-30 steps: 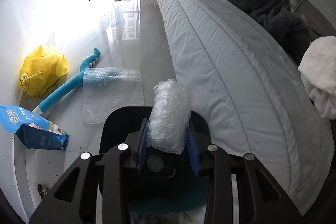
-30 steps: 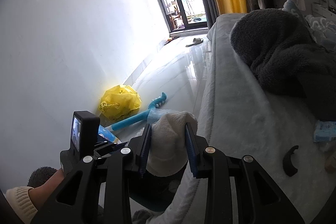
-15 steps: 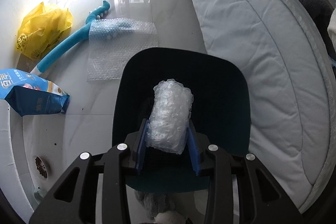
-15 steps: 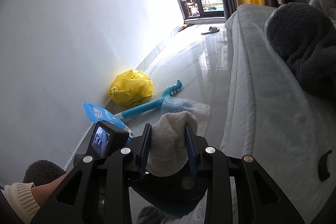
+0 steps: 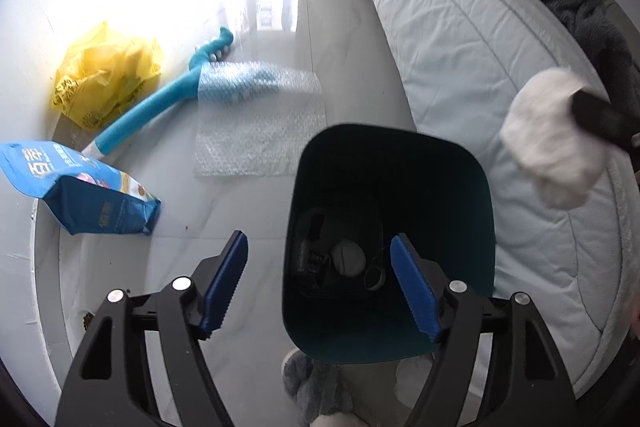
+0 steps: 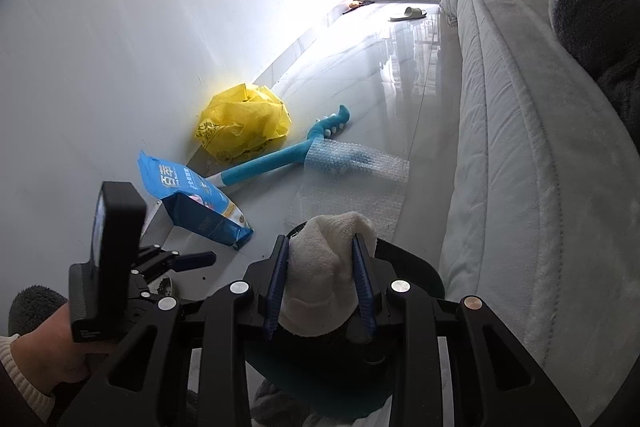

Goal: Collect trash
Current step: 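Open both tools over the teal bin to drop the bubble wrap and tissue, then move both tools back to the bed toward the black ring and tape roll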

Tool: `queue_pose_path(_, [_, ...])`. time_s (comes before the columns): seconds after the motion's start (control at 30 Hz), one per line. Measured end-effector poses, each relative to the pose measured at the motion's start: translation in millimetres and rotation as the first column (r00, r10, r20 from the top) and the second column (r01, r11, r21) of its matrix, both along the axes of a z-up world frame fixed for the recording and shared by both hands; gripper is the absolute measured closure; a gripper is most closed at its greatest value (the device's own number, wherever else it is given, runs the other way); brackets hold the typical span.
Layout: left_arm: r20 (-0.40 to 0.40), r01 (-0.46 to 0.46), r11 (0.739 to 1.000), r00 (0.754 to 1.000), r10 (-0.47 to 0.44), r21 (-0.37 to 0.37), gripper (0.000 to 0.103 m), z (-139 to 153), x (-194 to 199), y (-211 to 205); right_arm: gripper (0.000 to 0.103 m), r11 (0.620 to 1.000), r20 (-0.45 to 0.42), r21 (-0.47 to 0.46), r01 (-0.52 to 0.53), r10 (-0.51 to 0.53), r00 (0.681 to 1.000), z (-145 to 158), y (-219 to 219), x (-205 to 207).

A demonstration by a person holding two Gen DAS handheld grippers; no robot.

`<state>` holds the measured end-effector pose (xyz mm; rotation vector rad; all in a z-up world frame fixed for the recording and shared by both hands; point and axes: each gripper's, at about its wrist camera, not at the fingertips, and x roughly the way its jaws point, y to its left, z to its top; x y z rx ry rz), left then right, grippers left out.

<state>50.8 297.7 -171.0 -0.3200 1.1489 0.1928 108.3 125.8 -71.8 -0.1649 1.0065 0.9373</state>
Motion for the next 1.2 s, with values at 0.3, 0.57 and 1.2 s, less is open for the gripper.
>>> queue_pose_path(0.3, [0.177,-0.011,0.995,0.984,-0.006,0.097,0.018,42,-14,12,0.071,0.997,-0.072,-0.079,-0.019,0.013,0.997,-37,18,-1])
queue_pose_path(0.57, [0.321,-0.081,0.987,0.947,0.031,0.142,0.016,83,-27,24,0.071,0.987,-0.118,-0.159,-0.036,0.017,0.993,-67,26,-3])
queue_pose_path(1.2, [0.531,-0.095,0.981,0.847,-0.010,0.171,0.013,162,-31,-4,0.044,0.985,-0.096,-0.170,0.009,-0.025,0.995,-61,2,-11])
